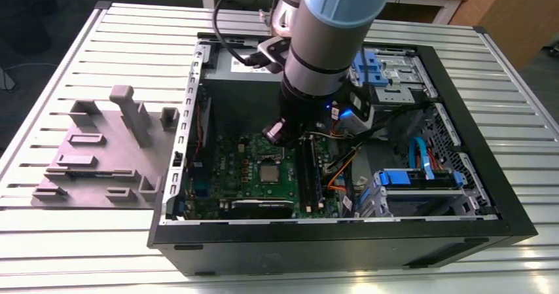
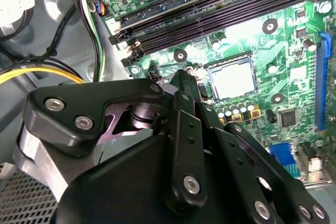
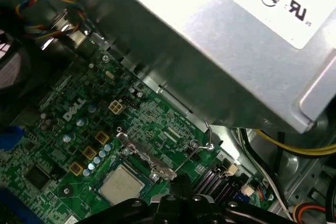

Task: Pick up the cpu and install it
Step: 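Close the cpu cover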

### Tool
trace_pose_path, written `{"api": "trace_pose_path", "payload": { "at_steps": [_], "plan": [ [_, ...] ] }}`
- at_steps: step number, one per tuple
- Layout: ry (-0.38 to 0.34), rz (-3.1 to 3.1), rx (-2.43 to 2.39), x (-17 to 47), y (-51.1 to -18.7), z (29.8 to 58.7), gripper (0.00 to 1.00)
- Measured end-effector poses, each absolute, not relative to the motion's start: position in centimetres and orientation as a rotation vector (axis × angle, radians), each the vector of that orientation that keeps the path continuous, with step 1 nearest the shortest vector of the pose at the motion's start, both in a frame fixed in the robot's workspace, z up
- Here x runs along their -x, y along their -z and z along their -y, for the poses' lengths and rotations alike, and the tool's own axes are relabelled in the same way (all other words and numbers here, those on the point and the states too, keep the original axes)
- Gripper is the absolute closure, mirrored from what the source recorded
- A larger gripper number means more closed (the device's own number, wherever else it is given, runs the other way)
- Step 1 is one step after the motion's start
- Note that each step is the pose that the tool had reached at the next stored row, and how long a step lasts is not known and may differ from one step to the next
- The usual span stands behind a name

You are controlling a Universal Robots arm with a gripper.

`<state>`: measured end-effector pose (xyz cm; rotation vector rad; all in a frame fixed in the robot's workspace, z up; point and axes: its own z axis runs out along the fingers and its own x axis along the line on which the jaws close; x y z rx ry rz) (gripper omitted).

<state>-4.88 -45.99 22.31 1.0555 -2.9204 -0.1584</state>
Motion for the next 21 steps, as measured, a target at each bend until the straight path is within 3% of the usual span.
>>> {"api": "trace_pose_path", "payload": {
  "at_steps": [21],
  "plan": [
    [0.154,2.846,-1.229,4.31,-22.02,45.44,0.9]
  ]
}}
